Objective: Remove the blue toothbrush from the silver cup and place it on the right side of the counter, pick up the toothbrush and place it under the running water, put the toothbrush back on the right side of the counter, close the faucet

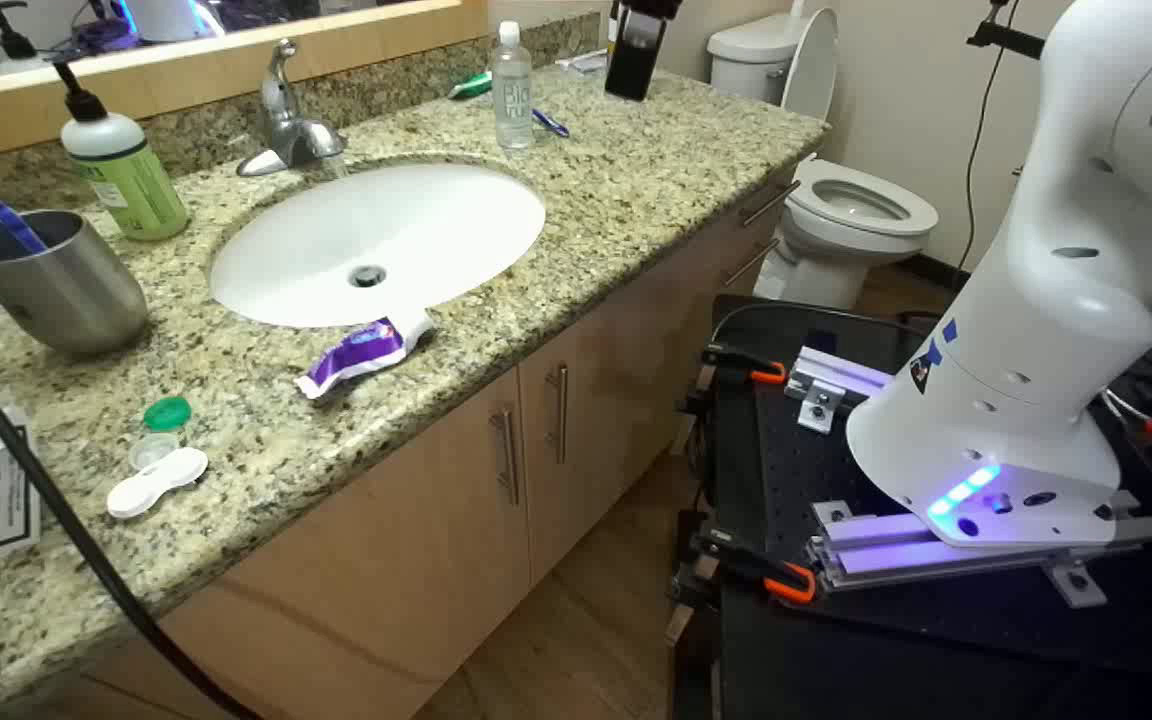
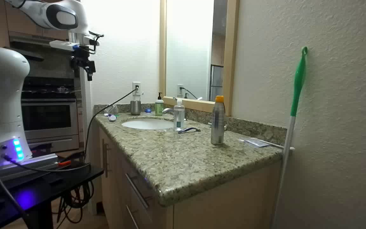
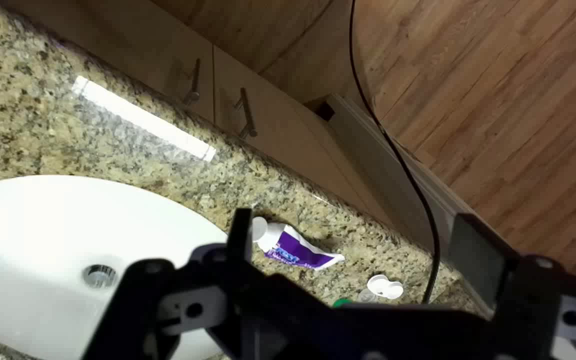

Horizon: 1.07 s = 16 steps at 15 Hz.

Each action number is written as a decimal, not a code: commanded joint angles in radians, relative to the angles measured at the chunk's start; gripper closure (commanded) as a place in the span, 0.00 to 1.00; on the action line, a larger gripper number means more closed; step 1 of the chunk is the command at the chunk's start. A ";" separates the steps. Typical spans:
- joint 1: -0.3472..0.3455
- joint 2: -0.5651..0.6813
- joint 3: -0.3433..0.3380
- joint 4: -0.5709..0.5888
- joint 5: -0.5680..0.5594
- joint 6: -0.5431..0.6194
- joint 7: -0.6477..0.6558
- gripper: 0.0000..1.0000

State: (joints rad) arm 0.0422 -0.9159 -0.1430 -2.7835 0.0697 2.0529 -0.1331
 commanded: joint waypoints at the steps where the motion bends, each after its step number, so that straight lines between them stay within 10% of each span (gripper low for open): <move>1: -0.013 0.004 0.011 -0.002 0.011 -0.005 -0.009 0.00; 6: -0.013 0.008 0.012 -0.005 0.011 -0.006 -0.009 0.00; 12: 0.056 0.385 0.166 0.126 0.097 0.318 0.187 0.00; 16: -0.094 0.626 0.319 0.247 -0.140 0.586 0.425 0.00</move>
State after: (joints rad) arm 0.0698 -0.4842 0.0817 -2.6576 0.0693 2.5174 0.1567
